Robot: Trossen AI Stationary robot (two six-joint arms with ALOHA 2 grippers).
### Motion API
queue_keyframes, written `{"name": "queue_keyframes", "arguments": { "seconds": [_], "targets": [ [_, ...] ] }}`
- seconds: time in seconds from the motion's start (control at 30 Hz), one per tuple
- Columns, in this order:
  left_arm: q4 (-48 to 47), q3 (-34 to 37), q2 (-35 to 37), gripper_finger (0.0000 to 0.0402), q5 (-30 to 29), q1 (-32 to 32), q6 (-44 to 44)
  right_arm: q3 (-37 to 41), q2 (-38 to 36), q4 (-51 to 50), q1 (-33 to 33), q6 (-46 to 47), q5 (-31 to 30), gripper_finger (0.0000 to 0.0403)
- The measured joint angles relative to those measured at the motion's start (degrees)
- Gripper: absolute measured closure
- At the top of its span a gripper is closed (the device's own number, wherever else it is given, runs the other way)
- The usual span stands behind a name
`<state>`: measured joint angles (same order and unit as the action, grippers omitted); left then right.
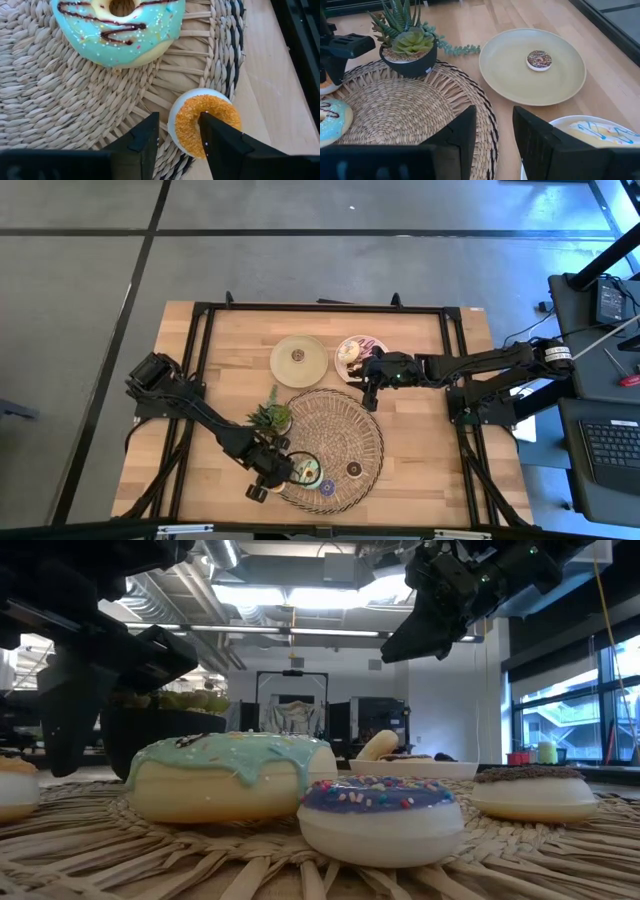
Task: Pick & Place donuts
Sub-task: Put the small yellow donut on the brown plate
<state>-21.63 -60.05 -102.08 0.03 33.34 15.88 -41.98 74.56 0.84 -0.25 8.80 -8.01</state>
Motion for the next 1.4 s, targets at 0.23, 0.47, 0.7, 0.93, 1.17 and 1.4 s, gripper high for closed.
{"name": "queue_keyframes", "arguments": {
  "seconds": [0.23, 0.47, 0.7, 0.93, 1.17, 1.4],
  "targets": [
    [0.87, 0.66, -0.04, 0.0297, 0.06, 0.0, -0.04, 0.0, 0.0, -0.02, 0.0, -0.02, 0.02, 0.0273],
    [0.85, 0.66, -0.04, 0.0334, 0.07, 0.0, -0.11, 0.0, -0.02, -0.02, 0.0, -0.02, 0.02, 0.0273],
    [0.14, 0.34, -0.04, 0.0389, 2.91, -1.11, -1.45, 0.0, -0.02, -0.02, 0.0, -0.04, 0.02, 0.0273],
    [-6.52, -2.44, 1.44, 0.0396, 5.53, -4.55, -3.13, 0.0, -0.02, -0.02, 0.0, -0.28, 0.02, 0.0273],
    [-6.82, -5.02, 9.61, 0.0397, 1.92, -10.35, -10.28, 0.0, -0.04, -0.02, -0.13, -0.24, 0.02, 0.0273],
    [-6.81, -6.78, 17.7, 0.0398, -17.5, -19.28, -18.13, 0.0, -0.04, 0.04, -2.23, -0.29, 0.04, 0.0273]
  ]
}}
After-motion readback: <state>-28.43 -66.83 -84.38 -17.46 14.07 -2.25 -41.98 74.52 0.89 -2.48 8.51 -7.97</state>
